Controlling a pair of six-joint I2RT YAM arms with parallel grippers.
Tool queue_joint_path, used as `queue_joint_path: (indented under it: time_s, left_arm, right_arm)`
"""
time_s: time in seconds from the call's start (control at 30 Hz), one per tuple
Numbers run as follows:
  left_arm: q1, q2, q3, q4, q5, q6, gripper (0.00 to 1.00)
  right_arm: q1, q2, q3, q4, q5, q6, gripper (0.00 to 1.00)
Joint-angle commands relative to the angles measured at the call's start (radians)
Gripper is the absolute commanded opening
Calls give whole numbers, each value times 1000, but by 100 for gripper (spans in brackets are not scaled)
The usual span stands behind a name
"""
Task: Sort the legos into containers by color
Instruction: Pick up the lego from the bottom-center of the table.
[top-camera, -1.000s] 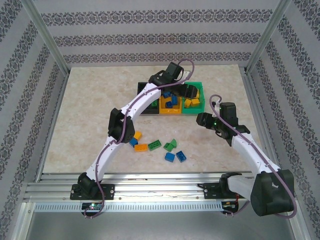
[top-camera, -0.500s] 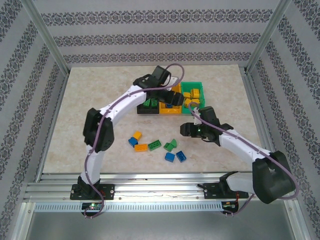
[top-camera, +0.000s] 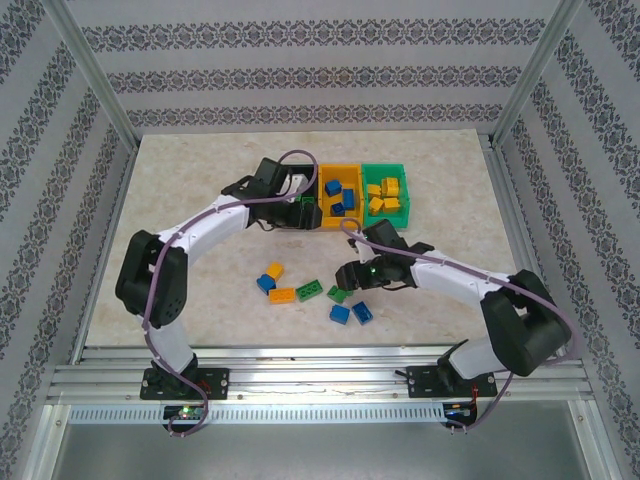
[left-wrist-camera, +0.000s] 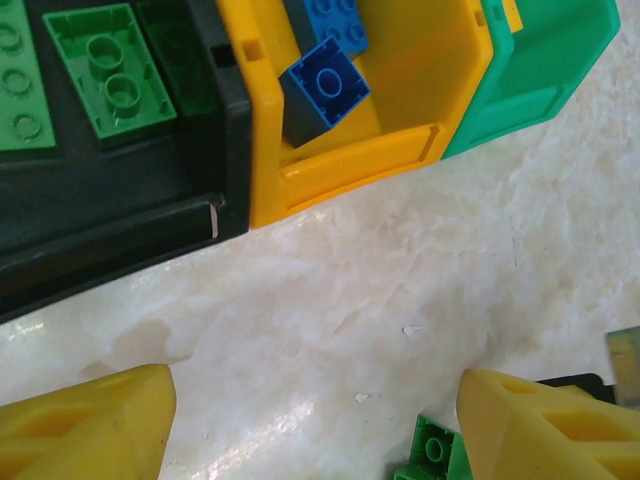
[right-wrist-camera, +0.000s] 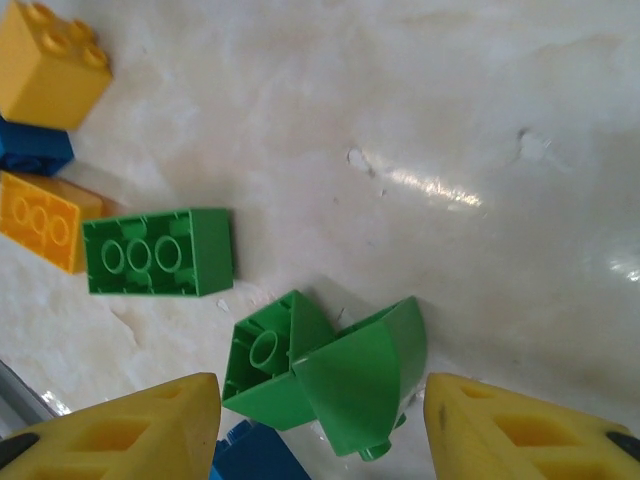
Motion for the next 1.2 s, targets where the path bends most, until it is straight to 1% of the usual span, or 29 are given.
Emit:
queue_joint_path:
  time_s: [0.0, 0.27, 0.37, 0.47, 0.67, 0.73, 0.77, 0.83, 0.93, 1.17]
  left_arm:
    - [21, -44, -37, 72, 8, -31, 74]
    - [27, -41, -61, 82, 17, -31, 74]
    - [29, -50, -75, 81, 16, -26, 74]
    - [36, -58, -94, 87, 16, -27, 74]
    - [52, -73, -112, 95, 18, -32, 74]
    - [55, -82, -118, 97, 19, -32, 74]
    - [57, -85, -122, 96, 19, -31, 74]
    - [63, -97, -134, 92, 16, -28, 74]
    - [77, -118, -158, 86, 13, -21, 74]
    - [152, -198, -257, 107, 22, -29, 74]
  right_arm:
    - [17, 25, 7, -24, 37, -8, 56]
    - [22, 86, 37, -28, 88, 2, 55]
    - [22, 97, 50, -41, 135, 8, 54]
    - [15, 100, 53, -31, 152, 21, 51]
    - [16, 135, 88, -6, 104, 31, 42]
    - [23, 146, 101, -6, 100, 31, 36]
    - [25, 151, 105, -6, 100, 31, 35]
    - [26, 151, 110, -5, 100, 33, 29]
    - [24, 147, 129, -5, 100, 32, 23]
    - [23, 181, 248, 9, 87, 29, 21]
